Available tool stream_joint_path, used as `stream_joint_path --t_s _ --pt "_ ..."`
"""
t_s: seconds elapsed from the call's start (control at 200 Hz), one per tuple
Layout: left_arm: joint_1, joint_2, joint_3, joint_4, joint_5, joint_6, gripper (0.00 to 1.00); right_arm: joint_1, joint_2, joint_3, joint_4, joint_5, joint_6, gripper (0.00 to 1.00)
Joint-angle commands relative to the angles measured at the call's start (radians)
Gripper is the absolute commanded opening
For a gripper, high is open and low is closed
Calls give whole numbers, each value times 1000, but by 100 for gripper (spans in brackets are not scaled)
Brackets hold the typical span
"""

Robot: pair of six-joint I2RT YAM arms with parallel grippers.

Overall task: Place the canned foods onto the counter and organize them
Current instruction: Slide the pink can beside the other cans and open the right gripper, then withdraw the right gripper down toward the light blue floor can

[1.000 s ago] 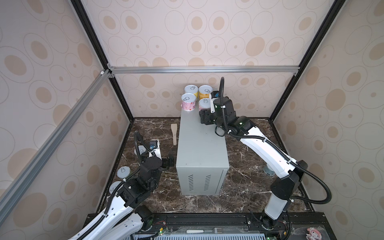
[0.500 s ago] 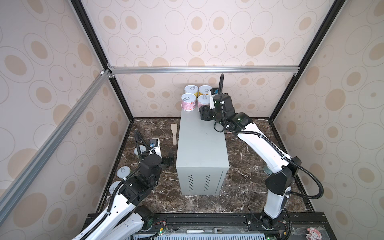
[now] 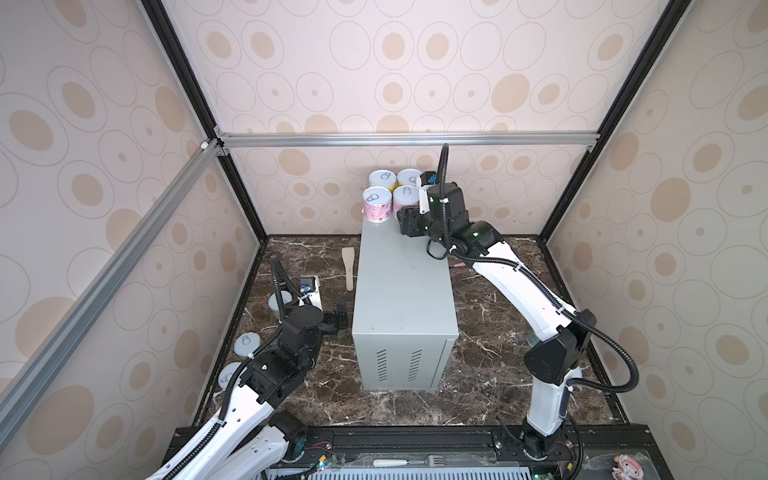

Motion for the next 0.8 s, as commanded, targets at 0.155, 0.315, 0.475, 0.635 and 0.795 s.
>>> stream_joint_path --t_s 0.155,0.315,0.475,0.635,0.795 --pt "36 25 -1 23 43 -9 99 -7 -59 -34 -38 -35 6 79" --pt "43 35 18 21 73 7 99 -8 -152 -94 -49 -55 -12 82" --pt "47 19 67 3 75 32 99 -8 -269 -170 -75 -42 -42 85" --pt "51 10 127 -44 53 47 99 -8 -412 -298 -83 -26 -54 86" --pt "56 -3 163 -86 5 34 99 -7 -554 -432 -101 18 -59 87"
